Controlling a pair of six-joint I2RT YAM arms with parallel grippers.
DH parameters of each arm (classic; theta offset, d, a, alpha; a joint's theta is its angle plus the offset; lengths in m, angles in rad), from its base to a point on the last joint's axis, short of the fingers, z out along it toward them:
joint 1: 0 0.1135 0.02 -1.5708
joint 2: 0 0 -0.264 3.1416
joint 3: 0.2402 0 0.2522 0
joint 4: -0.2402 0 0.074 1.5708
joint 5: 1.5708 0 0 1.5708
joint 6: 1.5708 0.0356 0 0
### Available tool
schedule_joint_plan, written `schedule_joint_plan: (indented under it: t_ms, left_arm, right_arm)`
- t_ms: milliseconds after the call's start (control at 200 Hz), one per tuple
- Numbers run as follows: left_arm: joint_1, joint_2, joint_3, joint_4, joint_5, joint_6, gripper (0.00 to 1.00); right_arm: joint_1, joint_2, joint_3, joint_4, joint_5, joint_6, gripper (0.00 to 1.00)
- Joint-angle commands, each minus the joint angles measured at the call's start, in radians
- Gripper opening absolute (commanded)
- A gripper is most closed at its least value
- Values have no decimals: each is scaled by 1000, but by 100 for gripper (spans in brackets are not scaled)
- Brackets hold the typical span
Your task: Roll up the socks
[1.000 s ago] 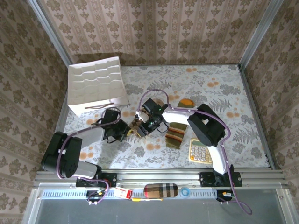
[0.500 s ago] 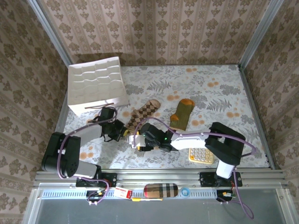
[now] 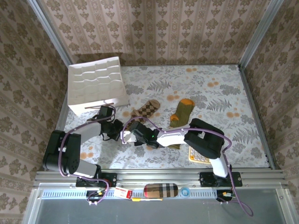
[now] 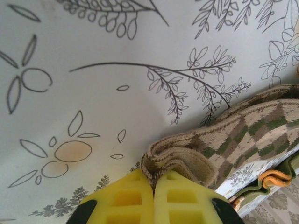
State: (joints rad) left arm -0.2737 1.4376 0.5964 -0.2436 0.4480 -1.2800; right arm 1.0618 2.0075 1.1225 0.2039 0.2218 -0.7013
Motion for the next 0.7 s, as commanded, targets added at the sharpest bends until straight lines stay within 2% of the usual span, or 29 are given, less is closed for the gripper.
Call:
schedule_joint_plan:
  t_ms: [0,85,115,180,300,365,500,695]
  left_arm:
    - [11,17,14,-91,-11,36,0]
    - [14,5,23,-97,-1,41,0]
    - [16,-6,25,-99,1,39,3]
    - [23,-36,31,-113,4,36,15]
    - [63,-109,31,-142,19,41,38]
    - [90,-149,26,-162,28,45,46]
    - [114,-200,-4,-151,66,31,53]
    - [76,-246,-78,-61,100,-64,53]
  right_arm:
    - [-13,32,7,-60,29,68,21]
    - [-22,39,12,-88,23,112,12]
    - [-24,42,15,-106,13,128,8]
    - [-31,40,19,-138,-17,158,0]
    - [-42,18,18,-194,-104,196,0]
    - [-57,6,33,-240,-166,236,0]
    - [-105,-18,50,-315,-338,335,0]
    - [-168,-20,80,-404,-587,473,0]
